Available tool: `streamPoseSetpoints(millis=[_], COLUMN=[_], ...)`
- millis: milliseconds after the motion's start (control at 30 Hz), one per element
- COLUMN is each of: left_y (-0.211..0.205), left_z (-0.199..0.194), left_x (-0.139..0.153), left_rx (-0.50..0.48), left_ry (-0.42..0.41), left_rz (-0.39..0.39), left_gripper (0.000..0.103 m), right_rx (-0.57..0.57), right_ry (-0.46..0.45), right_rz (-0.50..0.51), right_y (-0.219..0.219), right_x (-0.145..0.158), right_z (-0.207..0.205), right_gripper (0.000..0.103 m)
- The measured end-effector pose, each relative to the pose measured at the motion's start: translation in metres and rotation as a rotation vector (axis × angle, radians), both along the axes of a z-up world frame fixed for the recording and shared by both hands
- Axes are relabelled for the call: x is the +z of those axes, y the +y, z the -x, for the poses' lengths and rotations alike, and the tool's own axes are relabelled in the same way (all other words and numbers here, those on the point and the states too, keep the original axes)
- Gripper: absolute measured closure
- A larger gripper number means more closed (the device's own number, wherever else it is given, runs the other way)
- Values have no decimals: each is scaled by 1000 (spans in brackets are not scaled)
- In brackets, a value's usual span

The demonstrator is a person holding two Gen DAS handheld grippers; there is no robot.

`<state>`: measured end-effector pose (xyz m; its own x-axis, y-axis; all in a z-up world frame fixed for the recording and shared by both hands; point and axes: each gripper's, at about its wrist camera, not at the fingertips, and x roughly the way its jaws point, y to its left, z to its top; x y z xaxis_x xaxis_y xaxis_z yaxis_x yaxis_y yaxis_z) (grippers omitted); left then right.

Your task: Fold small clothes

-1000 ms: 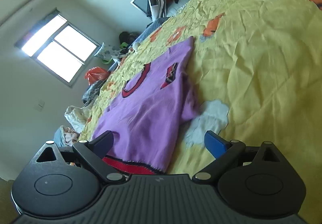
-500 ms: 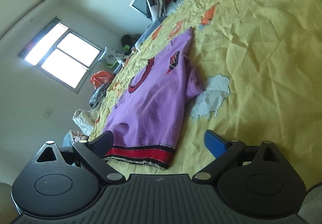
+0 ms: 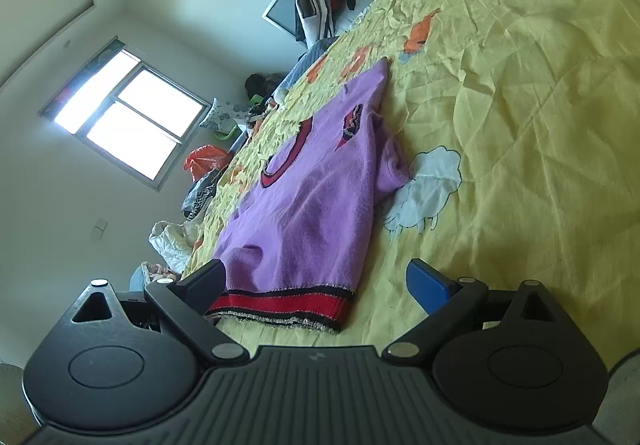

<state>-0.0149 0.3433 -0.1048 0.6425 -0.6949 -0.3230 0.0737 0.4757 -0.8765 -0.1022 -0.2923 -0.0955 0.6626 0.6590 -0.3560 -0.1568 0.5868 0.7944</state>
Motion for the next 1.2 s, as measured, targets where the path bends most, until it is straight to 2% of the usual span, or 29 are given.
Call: streamPoseSetpoints(millis=[67, 167, 233, 400, 467, 533, 633, 667, 700, 733, 833, 933, 1067, 1200], left_y=[-1, 0, 4, 19, 22, 21, 24, 25, 25, 25, 24, 32, 45, 52], left_z=[2, 0, -1, 2, 4, 5, 7, 10, 14, 19, 32, 43, 55, 58], left_x=[-1, -7, -11, -27, -30, -32, -39, -40, -42, -42, -40, -33, -12, -2], left_rx=[7, 38, 55, 98, 107, 112, 148, 169, 181, 192, 224, 248, 246, 218], left_ry=[1, 41, 55, 65, 67, 78, 108, 112, 104, 97, 88, 97, 83, 93], left_rz=[17, 6, 13, 113, 129, 111, 154, 162, 196, 197, 177, 120, 50, 23], left_gripper=[87, 95, 95, 94, 94, 94, 97, 102, 102, 102, 102, 102, 102, 102], right_rx=[-6, -18, -29, -37, -37, -37, -36, -39, -42, -42, -45, -34, -40, -17], right_ry=[-6, 2, 3, 24, 29, 35, 34, 31, 30, 27, 28, 23, 38, 32], right_rz=[5, 6, 14, 2, 4, 4, 12, 15, 16, 17, 17, 32, 29, 108], right_y=[0, 1, 2, 2, 2, 3, 6, 6, 7, 8, 9, 10, 7, 15], right_x=[1, 0, 1, 0, 0, 0, 1, 2, 3, 4, 5, 6, 3, 5], right_z=[3, 5, 6, 4, 4, 2, 0, 0, 0, 1, 2, 2, 0, -4], right_gripper=[5, 5, 5, 5, 5, 5, 5, 5, 5, 5, 5, 5, 5, 5])
